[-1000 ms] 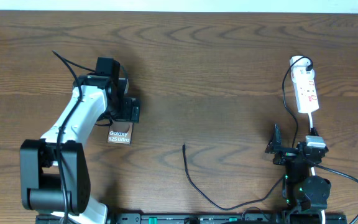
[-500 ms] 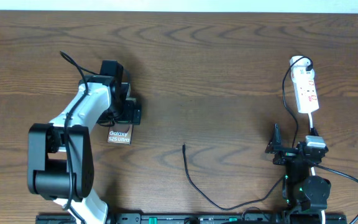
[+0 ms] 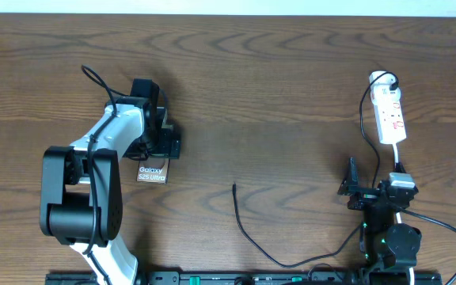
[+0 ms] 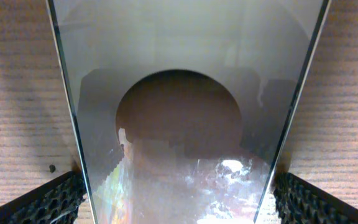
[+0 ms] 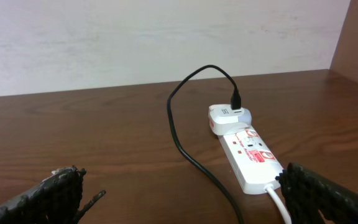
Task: Plug charger to phone and switch on socket
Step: 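Lower the left gripper and close it on the phone's long edges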
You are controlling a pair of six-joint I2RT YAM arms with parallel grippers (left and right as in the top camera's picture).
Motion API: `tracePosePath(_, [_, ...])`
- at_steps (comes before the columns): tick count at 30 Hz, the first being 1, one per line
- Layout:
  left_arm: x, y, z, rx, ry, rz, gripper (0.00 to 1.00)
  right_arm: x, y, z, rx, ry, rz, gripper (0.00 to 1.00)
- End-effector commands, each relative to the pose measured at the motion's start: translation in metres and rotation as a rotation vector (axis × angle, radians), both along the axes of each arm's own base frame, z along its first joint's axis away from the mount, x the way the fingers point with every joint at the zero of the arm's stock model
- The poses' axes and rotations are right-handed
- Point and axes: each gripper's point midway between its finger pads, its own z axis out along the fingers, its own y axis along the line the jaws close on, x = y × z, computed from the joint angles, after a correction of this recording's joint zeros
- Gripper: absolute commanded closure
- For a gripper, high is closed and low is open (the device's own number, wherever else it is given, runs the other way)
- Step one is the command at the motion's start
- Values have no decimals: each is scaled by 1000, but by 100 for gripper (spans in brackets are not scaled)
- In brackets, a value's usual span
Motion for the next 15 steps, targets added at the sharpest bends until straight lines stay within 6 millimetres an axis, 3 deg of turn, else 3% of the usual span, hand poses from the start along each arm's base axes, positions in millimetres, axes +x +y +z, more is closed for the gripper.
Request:
tracePosePath(1, [1, 1, -5, 6, 4, 4, 1, 0, 0, -1, 1, 1, 0, 1])
tracePosePath(15, [-17, 2, -18, 9, 41, 4, 1, 0, 0, -1, 1, 1, 0, 1])
